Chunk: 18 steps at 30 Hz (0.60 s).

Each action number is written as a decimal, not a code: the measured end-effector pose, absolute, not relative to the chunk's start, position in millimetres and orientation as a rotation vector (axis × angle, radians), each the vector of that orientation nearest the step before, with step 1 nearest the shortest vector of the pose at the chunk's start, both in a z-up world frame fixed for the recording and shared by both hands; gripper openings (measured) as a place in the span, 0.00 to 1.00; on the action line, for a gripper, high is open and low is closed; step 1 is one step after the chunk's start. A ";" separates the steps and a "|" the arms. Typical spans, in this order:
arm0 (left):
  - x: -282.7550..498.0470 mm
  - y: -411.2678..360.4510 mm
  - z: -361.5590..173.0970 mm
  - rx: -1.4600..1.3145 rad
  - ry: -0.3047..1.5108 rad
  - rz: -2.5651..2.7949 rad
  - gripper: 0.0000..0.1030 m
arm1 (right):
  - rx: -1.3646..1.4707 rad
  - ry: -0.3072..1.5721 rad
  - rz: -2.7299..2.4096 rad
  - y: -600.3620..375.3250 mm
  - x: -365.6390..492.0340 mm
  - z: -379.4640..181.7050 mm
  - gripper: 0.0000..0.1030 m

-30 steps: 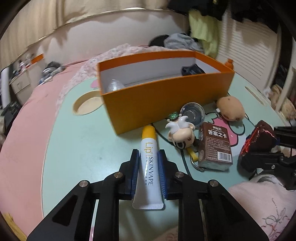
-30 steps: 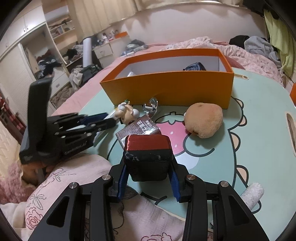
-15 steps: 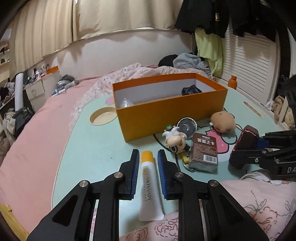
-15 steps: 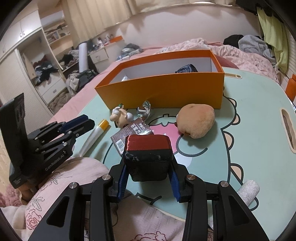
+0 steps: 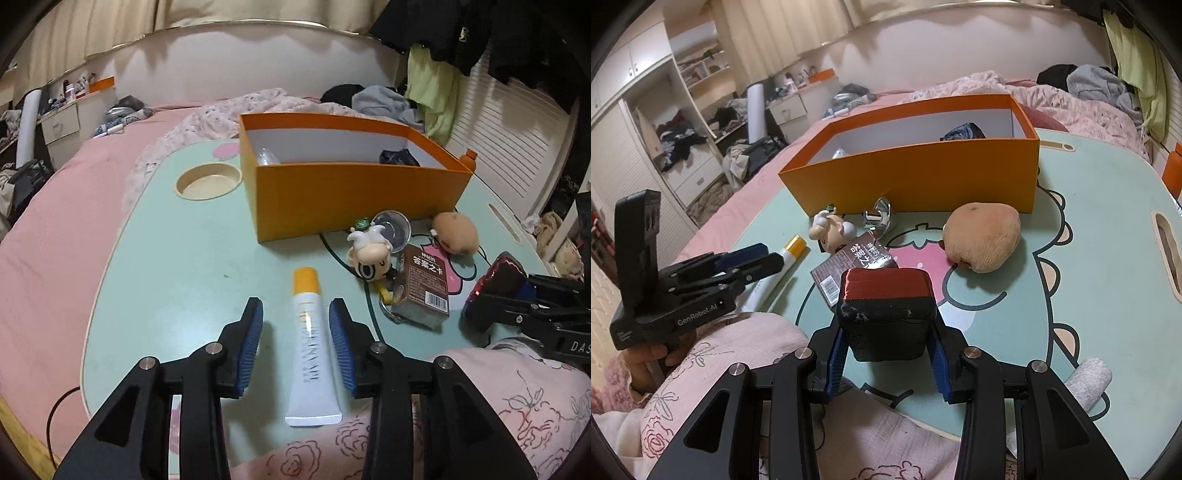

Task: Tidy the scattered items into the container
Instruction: 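Grasp the red-topped black cube with the right gripper while the left gripper grasps the yellow-capped white tube, then carry the black cube and white tube over the box and release both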

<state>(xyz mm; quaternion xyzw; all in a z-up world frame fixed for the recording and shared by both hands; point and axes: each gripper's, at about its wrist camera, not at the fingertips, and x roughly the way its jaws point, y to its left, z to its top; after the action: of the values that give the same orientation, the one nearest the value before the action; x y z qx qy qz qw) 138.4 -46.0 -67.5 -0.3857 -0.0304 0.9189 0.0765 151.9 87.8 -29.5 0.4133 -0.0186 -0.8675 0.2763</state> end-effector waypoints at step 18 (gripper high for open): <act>143.4 -37.5 -48.0 -1.102 -0.114 2.749 0.19 | 1.112 -0.063 -2.330 88.4 155.8 -30.8 0.38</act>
<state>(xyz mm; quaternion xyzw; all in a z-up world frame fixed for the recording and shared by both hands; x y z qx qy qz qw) 143.4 -37.5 -48.0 -0.3704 -0.0385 0.9238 0.0887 155.8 88.4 -30.8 0.4140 -0.0233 -0.8672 0.2756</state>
